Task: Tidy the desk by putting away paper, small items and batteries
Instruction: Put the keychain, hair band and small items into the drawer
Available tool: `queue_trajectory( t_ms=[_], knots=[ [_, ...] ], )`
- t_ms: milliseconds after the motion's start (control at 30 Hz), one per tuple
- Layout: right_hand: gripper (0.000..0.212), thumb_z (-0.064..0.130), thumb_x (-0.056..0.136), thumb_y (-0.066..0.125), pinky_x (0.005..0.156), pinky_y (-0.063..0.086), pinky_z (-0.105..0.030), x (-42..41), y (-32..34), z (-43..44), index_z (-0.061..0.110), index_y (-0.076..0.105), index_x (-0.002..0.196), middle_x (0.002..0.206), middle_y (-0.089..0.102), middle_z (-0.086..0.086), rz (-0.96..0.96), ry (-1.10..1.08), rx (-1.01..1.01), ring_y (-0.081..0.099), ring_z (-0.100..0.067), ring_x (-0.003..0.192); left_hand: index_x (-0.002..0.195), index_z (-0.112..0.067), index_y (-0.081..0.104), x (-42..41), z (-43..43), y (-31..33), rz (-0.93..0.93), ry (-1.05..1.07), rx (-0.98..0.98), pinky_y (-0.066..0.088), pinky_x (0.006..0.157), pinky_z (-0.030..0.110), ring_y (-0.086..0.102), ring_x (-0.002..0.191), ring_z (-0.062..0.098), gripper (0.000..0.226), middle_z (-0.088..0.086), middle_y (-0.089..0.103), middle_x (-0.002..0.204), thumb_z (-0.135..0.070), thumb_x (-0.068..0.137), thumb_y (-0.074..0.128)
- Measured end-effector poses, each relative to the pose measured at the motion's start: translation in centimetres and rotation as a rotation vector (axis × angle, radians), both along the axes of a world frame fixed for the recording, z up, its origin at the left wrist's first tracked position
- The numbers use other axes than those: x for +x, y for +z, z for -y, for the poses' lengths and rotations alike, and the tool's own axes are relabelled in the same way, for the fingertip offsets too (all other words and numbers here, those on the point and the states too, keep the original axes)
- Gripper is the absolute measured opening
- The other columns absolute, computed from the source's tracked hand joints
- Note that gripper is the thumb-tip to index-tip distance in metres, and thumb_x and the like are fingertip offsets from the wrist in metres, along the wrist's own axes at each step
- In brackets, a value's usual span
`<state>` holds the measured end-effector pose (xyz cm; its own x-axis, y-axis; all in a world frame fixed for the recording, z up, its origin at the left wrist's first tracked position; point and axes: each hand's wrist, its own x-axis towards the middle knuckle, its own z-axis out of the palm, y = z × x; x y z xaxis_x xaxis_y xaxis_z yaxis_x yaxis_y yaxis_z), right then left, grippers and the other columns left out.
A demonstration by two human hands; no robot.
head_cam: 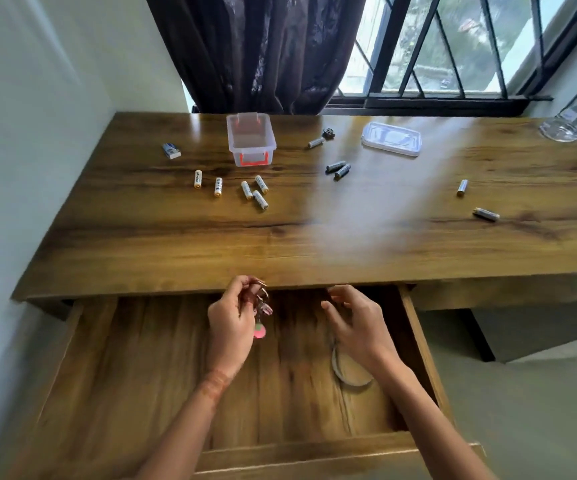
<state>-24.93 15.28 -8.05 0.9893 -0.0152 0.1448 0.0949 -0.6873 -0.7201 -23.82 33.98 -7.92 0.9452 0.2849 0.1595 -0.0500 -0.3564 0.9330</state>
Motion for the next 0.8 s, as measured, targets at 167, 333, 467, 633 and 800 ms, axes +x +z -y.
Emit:
queue_trajectory(
  t_ms=[167, 333, 467, 633, 800],
  knots=[
    [0.026, 0.024, 0.088, 0.06, 0.081, 0.052, -0.021, -2.0, -1.1, 2.8, 0.014, 0.059, 0.113, 0.105, 0.065, -0.001, -0.027, 0.025, -0.013, 0.059, -0.007, 0.094, 0.086, -0.022, 0.059, -3.8, 3.0, -3.3, -0.094, -0.079, 0.039, 0.056, 0.065, 0.028, 0.066, 0.07, 0.002, 0.022, -0.009, 0.068, 0.078, -0.001, 0.089, 0.053],
    [0.026, 0.022, 0.089, 0.06, 0.072, 0.042, -0.003, -3.4, -2.1, 4.5, 0.013, 0.059, 0.113, 0.104, 0.065, 0.0, -0.072, 0.049, -0.021, 0.057, -0.002, 0.09, 0.08, -0.018, 0.056, -6.0, 4.8, -5.2, -0.3, -0.204, 0.127, 0.043, 0.053, 0.006, 0.059, 0.061, -0.007, 0.025, -0.011, 0.062, 0.068, 0.004, 0.089, 0.048],
    [0.028, 0.022, 0.089, 0.06, 0.081, 0.048, -0.012, -3.9, -2.7, 5.2, 0.013, 0.057, 0.116, 0.109, 0.065, -0.003, -0.116, 0.079, 0.003, 0.059, -0.006, 0.097, 0.081, -0.014, 0.055, -6.3, 5.2, -6.1, -0.44, -0.227, 0.187, 0.04, 0.045, 0.005, 0.056, 0.055, -0.001, 0.017, 0.0, 0.06, 0.072, -0.004, 0.092, 0.047],
    [0.03, 0.021, 0.09, 0.059, 0.087, 0.051, -0.019, -3.7, -3.0, 5.6, 0.012, 0.056, 0.119, 0.113, 0.064, -0.004, -0.144, 0.099, 0.013, 0.06, -0.009, 0.102, 0.082, -0.008, 0.056, -5.4, 5.4, -7.0, -0.5, -0.147, 0.205, 0.039, 0.044, 0.009, 0.058, 0.053, 0.002, 0.012, 0.0, 0.059, 0.071, -0.005, 0.091, 0.051],
    [0.03, 0.021, 0.09, 0.058, 0.082, 0.045, -0.01, -3.4, -3.0, 5.9, 0.011, 0.056, 0.119, 0.113, 0.064, -0.005, -0.152, 0.109, 0.01, 0.058, -0.007, 0.102, 0.096, -0.002, 0.063, -4.2, 5.6, -8.2, -0.532, -0.069, 0.305, 0.04, 0.058, 0.022, 0.054, 0.074, 0.016, 0.014, 0.009, 0.065, 0.093, -0.011, 0.091, 0.053]
  ],
)
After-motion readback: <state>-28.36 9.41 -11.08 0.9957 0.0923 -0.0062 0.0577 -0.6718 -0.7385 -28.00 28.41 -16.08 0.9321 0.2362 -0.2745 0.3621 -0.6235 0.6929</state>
